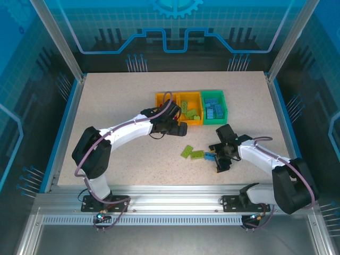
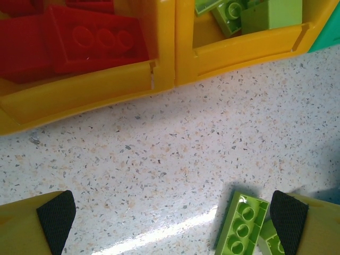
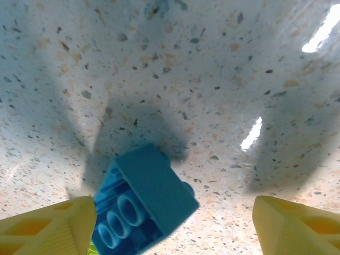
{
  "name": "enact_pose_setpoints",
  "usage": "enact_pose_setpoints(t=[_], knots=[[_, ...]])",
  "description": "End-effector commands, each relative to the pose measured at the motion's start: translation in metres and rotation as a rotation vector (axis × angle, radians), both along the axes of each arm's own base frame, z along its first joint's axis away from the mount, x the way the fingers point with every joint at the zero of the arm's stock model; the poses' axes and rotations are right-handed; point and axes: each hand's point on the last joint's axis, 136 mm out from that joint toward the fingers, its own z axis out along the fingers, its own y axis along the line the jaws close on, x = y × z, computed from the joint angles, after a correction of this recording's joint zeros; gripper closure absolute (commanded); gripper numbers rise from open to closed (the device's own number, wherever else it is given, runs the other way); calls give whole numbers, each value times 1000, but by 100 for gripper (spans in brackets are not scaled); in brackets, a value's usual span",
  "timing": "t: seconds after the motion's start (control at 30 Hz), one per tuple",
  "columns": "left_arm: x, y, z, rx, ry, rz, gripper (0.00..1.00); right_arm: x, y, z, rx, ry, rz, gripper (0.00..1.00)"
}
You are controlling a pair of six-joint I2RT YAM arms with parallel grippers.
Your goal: Sort the legos into containers by color
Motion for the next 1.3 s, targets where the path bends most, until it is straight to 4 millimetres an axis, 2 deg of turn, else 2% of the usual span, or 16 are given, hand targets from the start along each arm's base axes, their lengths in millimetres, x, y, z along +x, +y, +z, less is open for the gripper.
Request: enact_pose_setpoints(t=[0.0,0.13,0.5,0.73,0.83,1.03,1.17,1.27], knots=[[-1,-1,13,-24,-37,17,1,3,-10,10,-40,-29,-25,22],[-2,-4,6,-29,-20,16,1,2,-15,10,-44,-40,-44,23],[-4,-5,3,-19,-19,8,1,6,1,4,-16,12,-18,22],[-5,-4,3,-14,-19,12,1,7,7,-3,-11,31,-30,25],[-5,-3,2,-10,-18,13,1,10,8,-6,-23,38,-27,31],[-8,-2,3,0,-20,3,1,9,4,-20,-41,73,-25,51],[-16,-3,0,37,-19,-35,1,7,-9,-21,-71,73,-32,66],[-22,-5,-4,64,-20,-70,1,12,-23,-14,-90,50,-39,73]])
